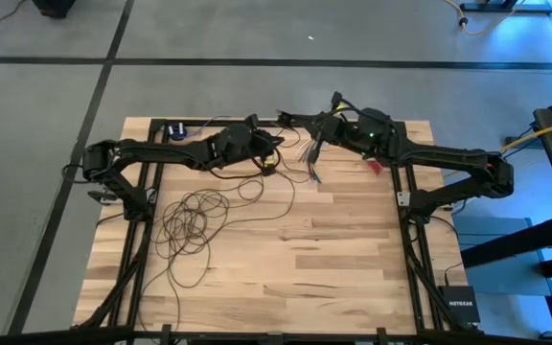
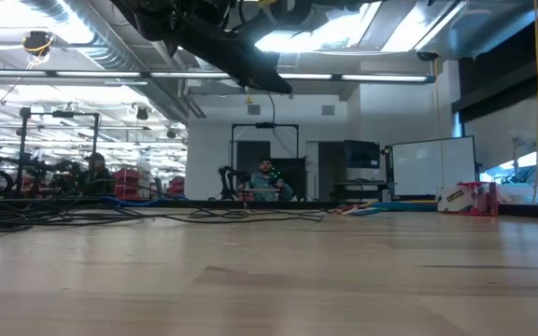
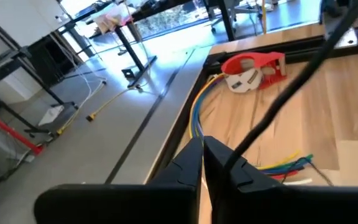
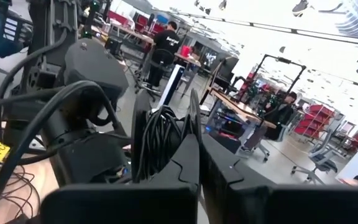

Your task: Coiling cords

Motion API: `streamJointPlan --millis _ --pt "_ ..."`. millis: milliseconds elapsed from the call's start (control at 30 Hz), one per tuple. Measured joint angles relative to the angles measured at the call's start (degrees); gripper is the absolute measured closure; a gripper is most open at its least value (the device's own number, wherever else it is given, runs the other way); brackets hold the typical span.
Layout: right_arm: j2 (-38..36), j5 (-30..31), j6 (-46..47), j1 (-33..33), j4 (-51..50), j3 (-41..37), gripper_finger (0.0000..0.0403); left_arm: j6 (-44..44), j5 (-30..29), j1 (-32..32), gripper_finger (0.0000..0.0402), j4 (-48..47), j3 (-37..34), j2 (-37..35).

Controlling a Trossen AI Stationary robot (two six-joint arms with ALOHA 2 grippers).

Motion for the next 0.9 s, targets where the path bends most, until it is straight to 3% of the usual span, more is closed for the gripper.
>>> streamJointPlan --millis 367,633,900 --pt "0.0 0.0 -0.3 0.0 -0.1 0.0 0.04 1.5 1.0 -1.4 0.0297 -7.6 0.0 -1.2" --pt "0.1 0.0 -0.3 0.0 -0.4 0.0 0.04 1.3 6.7 -2.0 0.0302 -15.6 0.0 -5.5" --pt "0.1 0.0 -0.9 0.0 -0.1 0.0 0.04 0.9 6.8 -1.8 0.0315 -16.6 0.0 -6.0"
